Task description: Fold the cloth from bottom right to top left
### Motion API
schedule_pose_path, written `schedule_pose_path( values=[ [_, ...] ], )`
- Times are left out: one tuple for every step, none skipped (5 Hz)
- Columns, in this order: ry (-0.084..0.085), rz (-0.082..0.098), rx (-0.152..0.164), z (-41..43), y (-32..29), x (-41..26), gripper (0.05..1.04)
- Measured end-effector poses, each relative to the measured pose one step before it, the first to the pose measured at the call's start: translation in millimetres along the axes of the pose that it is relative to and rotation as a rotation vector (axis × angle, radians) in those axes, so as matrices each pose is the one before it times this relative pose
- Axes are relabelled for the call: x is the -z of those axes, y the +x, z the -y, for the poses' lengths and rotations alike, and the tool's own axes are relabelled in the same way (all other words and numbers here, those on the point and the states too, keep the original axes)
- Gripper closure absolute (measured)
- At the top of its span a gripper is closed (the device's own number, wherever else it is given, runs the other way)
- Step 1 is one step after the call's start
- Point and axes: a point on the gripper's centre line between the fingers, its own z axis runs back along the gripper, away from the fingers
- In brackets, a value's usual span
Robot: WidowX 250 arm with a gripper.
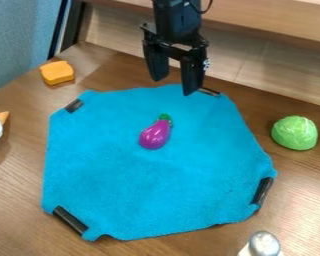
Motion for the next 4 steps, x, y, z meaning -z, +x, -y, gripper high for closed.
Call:
schedule_pose_path(
  values=[
    [-0.0135, -0.0362, -0.0072, 1.21, -2.17, 13.11, 0.083],
    [-0.0176, -0.0168, 0.0453, 29.05, 9.03, 18.27, 0.083],
    [-0.0115, -0.0197, 0.0550, 38.89, 13.96, 15.24, 0.083],
    [0.0183, -0.0159, -0.0021, 28.15, 8.84, 8.94, 0.083]
  ],
)
